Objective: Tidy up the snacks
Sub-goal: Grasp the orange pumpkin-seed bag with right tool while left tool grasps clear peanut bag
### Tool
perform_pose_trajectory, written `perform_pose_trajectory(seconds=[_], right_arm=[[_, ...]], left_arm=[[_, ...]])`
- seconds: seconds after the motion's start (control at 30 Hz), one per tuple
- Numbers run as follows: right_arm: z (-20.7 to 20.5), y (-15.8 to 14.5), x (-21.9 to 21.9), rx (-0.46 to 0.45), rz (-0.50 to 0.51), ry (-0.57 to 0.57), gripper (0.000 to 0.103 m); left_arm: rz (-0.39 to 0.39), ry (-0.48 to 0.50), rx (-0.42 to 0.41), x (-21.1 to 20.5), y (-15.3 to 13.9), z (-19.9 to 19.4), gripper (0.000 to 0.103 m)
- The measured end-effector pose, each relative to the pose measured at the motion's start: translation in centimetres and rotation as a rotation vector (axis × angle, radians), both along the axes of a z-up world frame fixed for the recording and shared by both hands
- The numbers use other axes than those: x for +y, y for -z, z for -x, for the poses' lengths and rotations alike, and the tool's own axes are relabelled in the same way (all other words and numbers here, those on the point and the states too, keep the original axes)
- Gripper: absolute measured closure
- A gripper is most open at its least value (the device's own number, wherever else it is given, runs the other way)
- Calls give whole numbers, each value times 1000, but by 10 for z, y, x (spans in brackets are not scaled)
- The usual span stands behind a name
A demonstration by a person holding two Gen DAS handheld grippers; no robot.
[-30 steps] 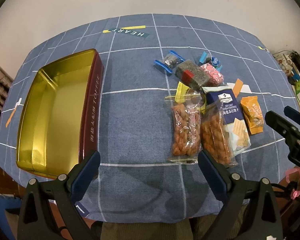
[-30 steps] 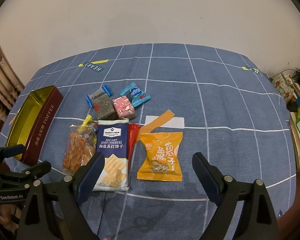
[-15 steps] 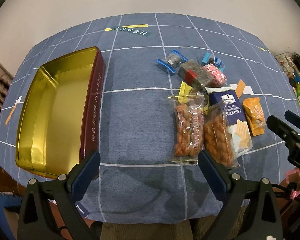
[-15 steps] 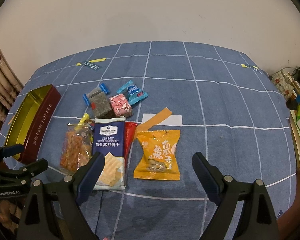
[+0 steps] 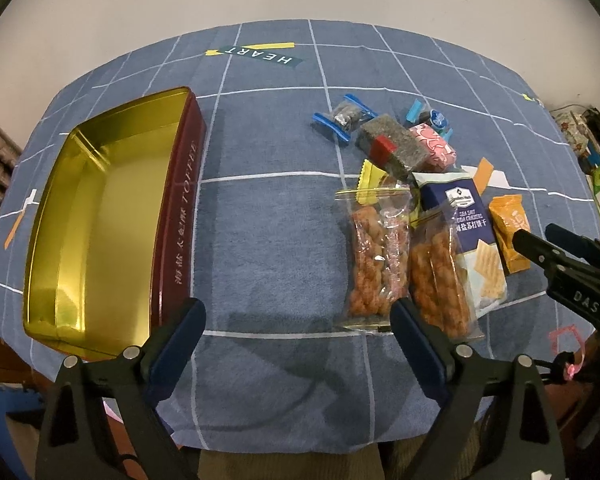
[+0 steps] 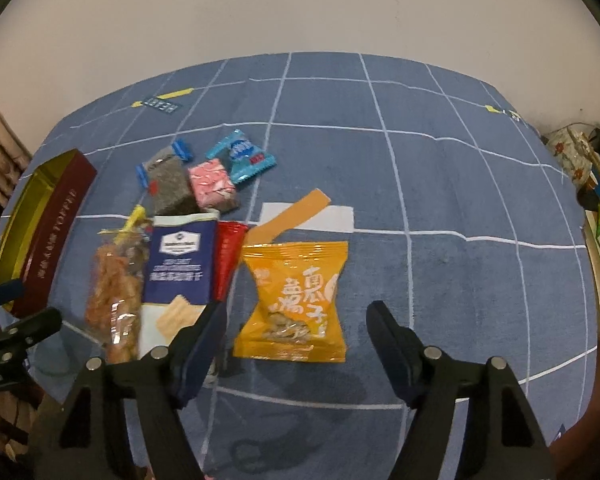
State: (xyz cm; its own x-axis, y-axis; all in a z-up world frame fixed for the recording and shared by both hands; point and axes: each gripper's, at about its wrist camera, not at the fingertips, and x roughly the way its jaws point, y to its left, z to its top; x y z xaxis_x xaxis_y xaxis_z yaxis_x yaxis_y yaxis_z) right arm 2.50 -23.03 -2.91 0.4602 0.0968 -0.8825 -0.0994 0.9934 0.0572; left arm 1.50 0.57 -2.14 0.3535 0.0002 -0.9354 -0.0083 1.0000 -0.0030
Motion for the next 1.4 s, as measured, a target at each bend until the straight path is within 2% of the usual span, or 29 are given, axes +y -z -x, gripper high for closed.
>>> perform_pose_trajectory(seconds=[0.2, 0.3, 0.67, 0.8, 0.93, 1.13, 1.4], right_arm=[[-8, 11, -1, 28, -3, 0, 36], [-11, 18, -2, 52, -20, -12, 52], [-10, 24, -4, 55, -41, -2, 54], [-7, 24, -5, 47, -26, 7, 60], [-8, 23, -15, 60, -22, 36, 60], [-7, 23, -25, 70, -42, 64, 60], [-8, 24, -25, 69, -41, 59, 60]], left_arm=[[2, 12, 9, -4, 3, -4, 16], [4, 16, 13, -5, 4, -6, 16], [23, 54, 15, -19, 8, -12, 19], [31, 55, 29, -18, 11, -14, 23], [60, 53, 41, -17, 14, -18, 24], [99, 72, 52, -25, 17, -27, 30], [120, 87, 92, -33, 27, -41, 46]])
